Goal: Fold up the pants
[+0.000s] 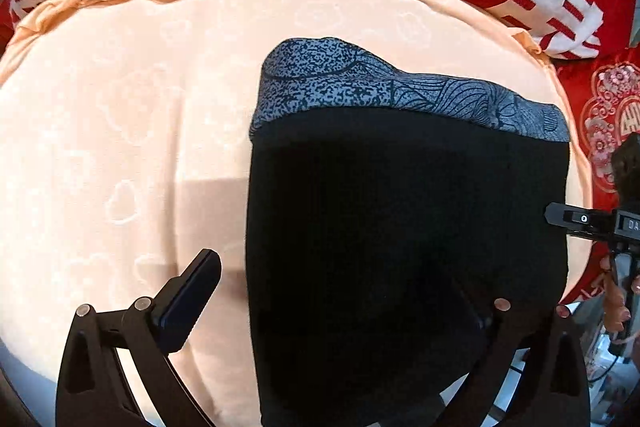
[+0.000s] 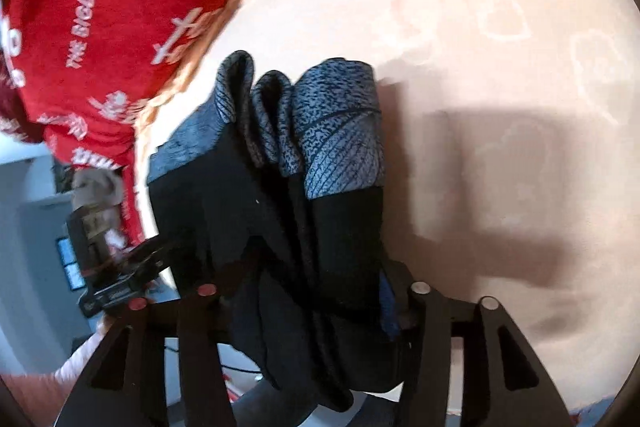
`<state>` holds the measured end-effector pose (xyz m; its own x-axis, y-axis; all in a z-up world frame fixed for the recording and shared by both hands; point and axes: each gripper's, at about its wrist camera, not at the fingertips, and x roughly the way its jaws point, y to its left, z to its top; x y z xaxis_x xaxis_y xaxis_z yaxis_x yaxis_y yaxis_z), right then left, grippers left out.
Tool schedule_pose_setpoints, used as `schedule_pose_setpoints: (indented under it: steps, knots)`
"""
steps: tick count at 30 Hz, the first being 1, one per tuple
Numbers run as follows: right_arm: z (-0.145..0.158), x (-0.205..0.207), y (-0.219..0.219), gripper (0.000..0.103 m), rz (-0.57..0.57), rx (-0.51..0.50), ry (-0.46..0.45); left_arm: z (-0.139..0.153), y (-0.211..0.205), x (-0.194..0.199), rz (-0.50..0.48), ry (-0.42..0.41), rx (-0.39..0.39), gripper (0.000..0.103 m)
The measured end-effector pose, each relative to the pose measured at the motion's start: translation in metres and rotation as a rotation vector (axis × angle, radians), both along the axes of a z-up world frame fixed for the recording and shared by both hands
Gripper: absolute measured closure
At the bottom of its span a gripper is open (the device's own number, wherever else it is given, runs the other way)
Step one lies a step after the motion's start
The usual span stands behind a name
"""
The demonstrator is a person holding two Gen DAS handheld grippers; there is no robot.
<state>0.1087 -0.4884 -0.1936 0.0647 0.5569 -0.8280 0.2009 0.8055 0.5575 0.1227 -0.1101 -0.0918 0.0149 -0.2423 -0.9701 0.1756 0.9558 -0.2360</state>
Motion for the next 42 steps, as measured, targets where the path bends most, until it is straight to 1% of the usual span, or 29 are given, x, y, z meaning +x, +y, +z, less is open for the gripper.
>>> schedule_pose_setpoints:
  steps: [1,3,5,6,7,8,10,12,13,15,18,19,20,21,24,27,30,35,42]
  knots:
    - [0.001,0.000,0.002,0.037,0.003,-0.027,0.001,0.003,-0.002,0.000,-0.003,-0.007,0.019,0.001]
    - [0.010,-0.002,0.008,0.035,0.010,-0.107,0.001,0.010,-0.007,-0.002,-0.015,-0.026,0.067,0.001]
    - [0.016,-0.004,0.012,0.029,0.010,-0.178,0.007,0.018,-0.009,-0.007,-0.014,-0.020,0.072,0.001]
    - [0.021,-0.007,0.014,0.029,0.012,-0.215,0.006,0.022,-0.009,-0.009,-0.009,-0.020,0.075,0.001]
    - [0.024,-0.014,0.006,0.029,0.014,-0.245,0.003,0.029,-0.007,-0.012,-0.003,-0.032,0.086,0.001]
    - [0.029,-0.016,0.009,0.028,0.016,-0.271,0.001,0.036,-0.005,-0.015,0.003,-0.049,0.101,0.001]
    - [0.039,-0.020,0.017,0.028,0.020,-0.296,-0.003,0.048,-0.002,-0.019,0.011,-0.072,0.130,0.001]
    - [0.055,-0.029,0.023,0.021,0.013,-0.301,-0.019,0.061,0.001,-0.023,0.020,-0.087,0.146,0.001]
    - [0.060,-0.031,0.026,0.019,0.010,-0.302,-0.024,0.069,0.003,-0.025,0.019,-0.093,0.152,0.001]
    - [0.076,-0.040,0.032,0.018,0.007,-0.321,-0.041,0.081,0.001,-0.027,0.004,-0.099,0.162,0.001]
    - [0.096,-0.050,0.040,0.013,-0.006,-0.360,-0.077,0.097,-0.003,-0.032,-0.024,-0.117,0.191,0.001]
    - [0.104,-0.053,0.045,0.005,-0.012,-0.386,-0.092,0.103,-0.004,-0.033,-0.030,-0.116,0.191,0.001]
    - [0.110,-0.055,0.048,0.000,-0.018,-0.404,-0.106,0.109,-0.003,-0.035,-0.032,-0.111,0.191,0.001]
    - [0.118,-0.058,0.052,0.000,-0.024,-0.424,-0.126,0.115,-0.003,-0.036,-0.030,-0.108,0.189,0.001]
    - [0.134,-0.064,0.060,0.000,-0.025,-0.456,-0.142,0.131,-0.004,-0.040,-0.023,-0.102,0.189,0.001]
    - [0.148,-0.068,0.071,0.000,-0.007,-0.458,-0.132,0.142,-0.007,-0.043,-0.035,-0.085,0.188,0.001]
    - [0.159,-0.074,0.079,0.000,0.008,-0.463,-0.126,0.153,-0.007,-0.047,-0.045,-0.094,0.195,0.001]
    - [0.170,-0.082,0.092,0.000,0.027,-0.489,-0.118,0.166,-0.006,-0.050,-0.041,-0.110,0.225,0.001]
    - [0.181,-0.087,0.102,0.000,-0.005,-0.495,-0.100,0.179,0.007,-0.053,-0.033,-0.112,0.210,0.001]
